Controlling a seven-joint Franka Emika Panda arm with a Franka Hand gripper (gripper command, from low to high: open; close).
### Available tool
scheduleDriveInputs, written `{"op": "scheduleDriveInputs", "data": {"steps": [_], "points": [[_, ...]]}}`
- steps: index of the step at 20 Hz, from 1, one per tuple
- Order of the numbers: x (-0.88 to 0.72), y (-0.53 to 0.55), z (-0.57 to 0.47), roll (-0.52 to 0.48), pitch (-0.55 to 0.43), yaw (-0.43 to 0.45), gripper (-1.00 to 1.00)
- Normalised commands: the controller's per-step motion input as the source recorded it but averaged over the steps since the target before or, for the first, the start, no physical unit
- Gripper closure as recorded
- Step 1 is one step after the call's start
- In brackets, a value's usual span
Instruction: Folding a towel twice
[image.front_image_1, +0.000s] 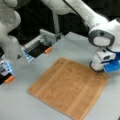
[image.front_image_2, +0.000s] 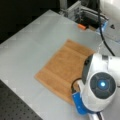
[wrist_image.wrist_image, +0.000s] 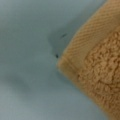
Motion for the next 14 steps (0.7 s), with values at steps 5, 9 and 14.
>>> {"op": "scheduleDriveInputs", "data": {"steps": [5, 9, 14], "points": [[0.2, 0.06, -0.03, -0.268, -0.031, 0.124, -1.0], [0.18, 0.01, -0.04, -0.243, -0.071, 0.101, -1.0], [0.11, -0.05, -0.06, -0.222, -0.068, 0.151, -1.0]]}}
